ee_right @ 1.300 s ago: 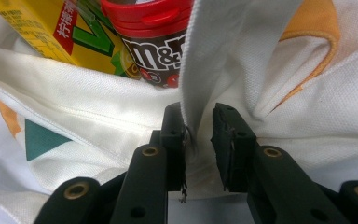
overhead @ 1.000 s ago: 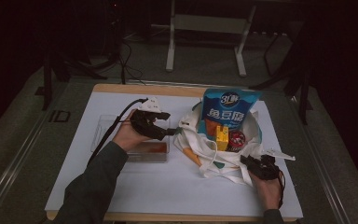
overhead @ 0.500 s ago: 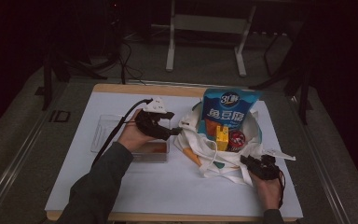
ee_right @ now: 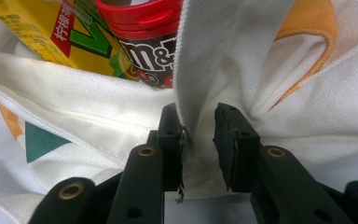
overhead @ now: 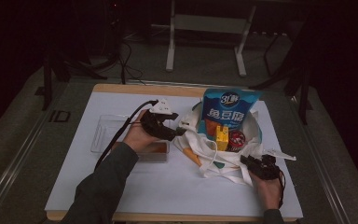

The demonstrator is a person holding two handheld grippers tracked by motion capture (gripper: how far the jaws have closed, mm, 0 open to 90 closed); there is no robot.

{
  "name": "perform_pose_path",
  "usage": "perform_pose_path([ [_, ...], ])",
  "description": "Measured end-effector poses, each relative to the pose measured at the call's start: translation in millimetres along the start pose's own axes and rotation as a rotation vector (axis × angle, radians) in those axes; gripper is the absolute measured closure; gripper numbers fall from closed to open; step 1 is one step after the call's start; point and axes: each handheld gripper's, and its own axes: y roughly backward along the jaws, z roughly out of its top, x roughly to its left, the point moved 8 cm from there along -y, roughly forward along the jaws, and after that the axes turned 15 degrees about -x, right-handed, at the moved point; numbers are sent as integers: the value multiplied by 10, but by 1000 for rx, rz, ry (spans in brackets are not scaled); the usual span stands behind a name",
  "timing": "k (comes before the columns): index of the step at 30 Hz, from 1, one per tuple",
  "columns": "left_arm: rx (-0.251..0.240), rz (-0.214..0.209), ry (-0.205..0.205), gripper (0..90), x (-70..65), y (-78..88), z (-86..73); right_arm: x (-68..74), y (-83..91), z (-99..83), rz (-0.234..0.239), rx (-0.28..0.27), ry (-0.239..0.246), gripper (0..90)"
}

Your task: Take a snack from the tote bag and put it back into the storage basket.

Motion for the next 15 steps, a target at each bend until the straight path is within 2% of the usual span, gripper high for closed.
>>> perform_pose_path([
  [5,3,0,-1,323,1,-41,5,0,0,0,1,0,-1,719],
  [15,17,-33,-3,335,-61,-160,4,-1,-1,1,1,-1,0,719],
])
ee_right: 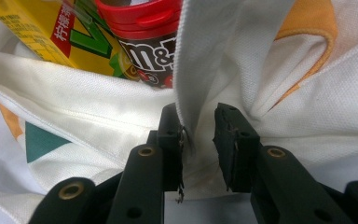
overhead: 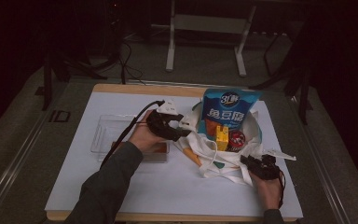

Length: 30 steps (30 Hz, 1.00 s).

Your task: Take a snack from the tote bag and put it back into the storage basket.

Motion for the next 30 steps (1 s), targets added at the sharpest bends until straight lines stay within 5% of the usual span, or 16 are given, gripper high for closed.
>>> perform_pose_path([
  [30,21,-18,-32,338,-73,-194,80,-1,-1,1,4,1,-6,718],
])
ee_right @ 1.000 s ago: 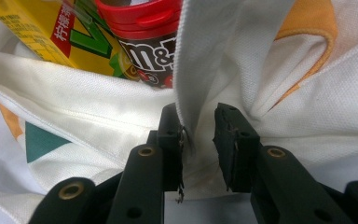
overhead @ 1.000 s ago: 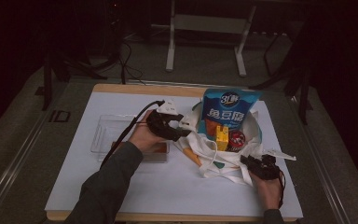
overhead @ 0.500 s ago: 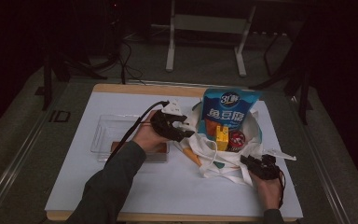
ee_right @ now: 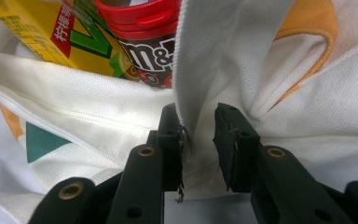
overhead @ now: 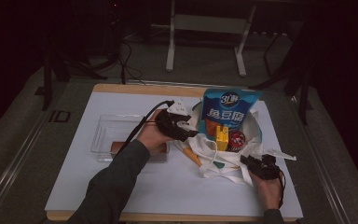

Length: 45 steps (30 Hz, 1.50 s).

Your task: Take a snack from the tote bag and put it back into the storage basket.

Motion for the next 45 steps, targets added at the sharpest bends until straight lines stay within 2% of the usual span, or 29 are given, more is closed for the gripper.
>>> perform_pose_path([
  [5,1,-8,-3,338,-12,-27,15,-1,0,0,0,0,1,718],
  [7,23,-9,-20,338,-20,-57,6,-1,0,0,0,0,1,718],
  [13,38,-14,-33,338,-44,-113,-2,-2,0,0,0,1,0,717],
  [45,48,-33,-25,338,-85,-301,8,-3,0,1,1,3,3,717],
])
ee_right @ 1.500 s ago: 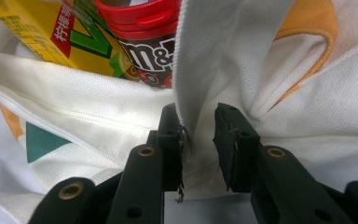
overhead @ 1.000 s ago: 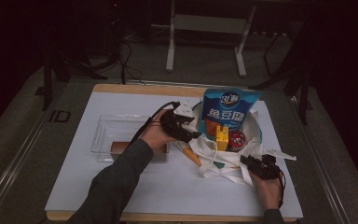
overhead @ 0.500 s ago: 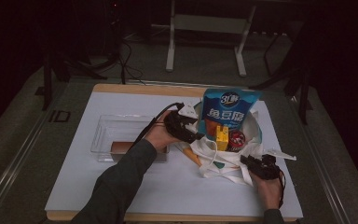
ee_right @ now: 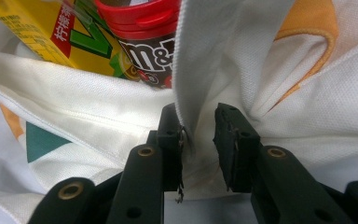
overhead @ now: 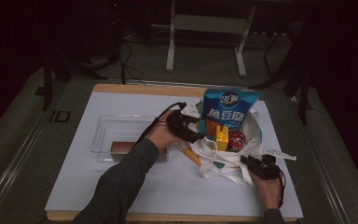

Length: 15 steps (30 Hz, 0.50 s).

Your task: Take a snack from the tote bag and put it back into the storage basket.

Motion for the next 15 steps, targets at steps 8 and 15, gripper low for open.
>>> perform_pose_path([
  [8,2,-11,-6,338,-29,-68,42,0,0,0,0,0,0,717],
  [15,13,-18,-13,338,-50,-141,41,-1,0,0,1,1,0,717],
])
